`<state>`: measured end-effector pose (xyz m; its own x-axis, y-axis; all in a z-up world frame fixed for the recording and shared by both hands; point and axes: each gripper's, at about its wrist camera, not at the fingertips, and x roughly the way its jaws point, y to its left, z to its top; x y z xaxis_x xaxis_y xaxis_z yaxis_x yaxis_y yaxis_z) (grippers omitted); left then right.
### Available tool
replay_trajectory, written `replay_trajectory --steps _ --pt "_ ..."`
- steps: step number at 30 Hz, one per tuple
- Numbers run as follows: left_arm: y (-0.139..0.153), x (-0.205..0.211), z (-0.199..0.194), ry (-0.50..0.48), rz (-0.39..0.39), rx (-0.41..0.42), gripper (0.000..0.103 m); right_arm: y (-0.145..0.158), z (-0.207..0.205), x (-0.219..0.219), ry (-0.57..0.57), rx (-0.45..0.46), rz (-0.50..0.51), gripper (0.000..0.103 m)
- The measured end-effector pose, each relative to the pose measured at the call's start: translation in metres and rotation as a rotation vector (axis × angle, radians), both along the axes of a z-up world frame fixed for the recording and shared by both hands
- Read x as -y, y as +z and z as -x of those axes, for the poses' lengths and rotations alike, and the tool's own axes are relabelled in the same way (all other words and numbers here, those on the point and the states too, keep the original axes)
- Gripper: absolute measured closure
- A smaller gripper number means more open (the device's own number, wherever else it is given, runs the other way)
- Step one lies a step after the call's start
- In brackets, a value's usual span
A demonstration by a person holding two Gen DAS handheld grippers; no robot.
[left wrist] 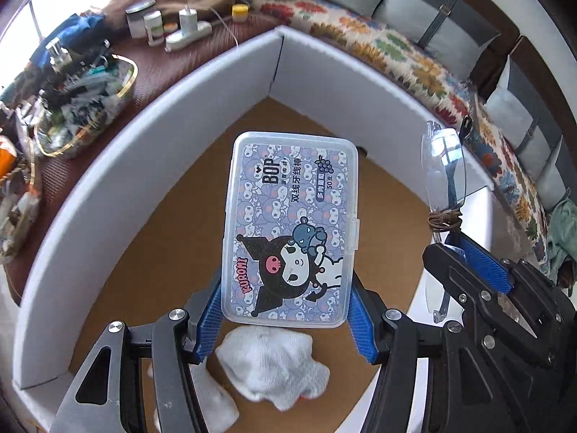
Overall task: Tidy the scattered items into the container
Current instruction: 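Open both tools to drop the box and glasses into the tray, then withdraw both open tools from the tray back over the table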
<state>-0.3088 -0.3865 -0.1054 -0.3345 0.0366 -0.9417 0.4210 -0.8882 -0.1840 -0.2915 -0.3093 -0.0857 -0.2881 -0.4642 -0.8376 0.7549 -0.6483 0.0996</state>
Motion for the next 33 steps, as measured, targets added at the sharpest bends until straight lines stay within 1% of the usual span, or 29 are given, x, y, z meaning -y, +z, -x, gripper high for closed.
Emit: replay_trajectory --steps 2,4,6,7,8,10,12,15,19,21,24,27,30,33 --pt "-0.013 0.001 0.007 -0.015 -0.012 0.021 0.043 -0.013 0.009 0.001 -0.013 0.038 -0.007 0.077" --pt "-0.021 0.005 0.011 -0.006 -0.027 0.031 0.043 -0.025 0.019 0.001 -0.028 0.085 -0.015 0.077" --pt "-0.029 0.013 0.012 0.038 -0.044 0.049 0.043 -0.031 0.023 0.0 -0.048 0.089 -0.037 0.064" --pt "-0.032 0.016 0.012 0.057 -0.055 0.063 0.042 -0.033 0.024 -0.001 -0.059 0.082 -0.045 0.054" --pt "-0.036 0.019 0.011 0.064 -0.071 0.086 0.04 -0.034 0.025 -0.001 -0.069 0.083 -0.051 0.051" --pt "-0.043 0.02 0.01 0.059 -0.096 0.119 0.041 -0.035 0.028 -0.005 -0.09 0.097 -0.056 0.05" --pt "-0.046 0.019 0.009 0.042 -0.088 0.152 0.04 -0.034 0.028 -0.009 -0.1 0.107 -0.041 0.05" --pt "-0.042 0.024 0.003 0.058 -0.082 0.151 0.04 -0.021 0.021 -0.014 -0.098 0.085 0.015 0.05" --pt "-0.022 0.028 -0.013 0.099 -0.051 0.119 0.04 0.005 0.008 -0.034 -0.136 0.084 0.141 0.05" --pt "-0.003 0.019 -0.026 0.082 -0.023 0.085 0.04 0.017 -0.003 -0.05 -0.16 0.082 0.186 0.05" --pt "0.028 -0.002 -0.046 0.033 -0.001 0.016 0.04 0.032 -0.024 -0.084 -0.196 0.074 0.25 0.05" --pt "0.06 -0.042 -0.077 -0.041 0.007 -0.043 0.04 0.039 -0.049 -0.124 -0.234 0.081 0.287 0.05" --pt "0.085 -0.096 -0.11 -0.14 -0.003 -0.098 0.04 0.039 -0.076 -0.169 -0.274 0.083 0.305 0.05" --pt "0.098 -0.16 -0.142 -0.25 -0.022 -0.14 0.04 0.035 -0.109 -0.229 -0.335 0.084 0.327 0.05"
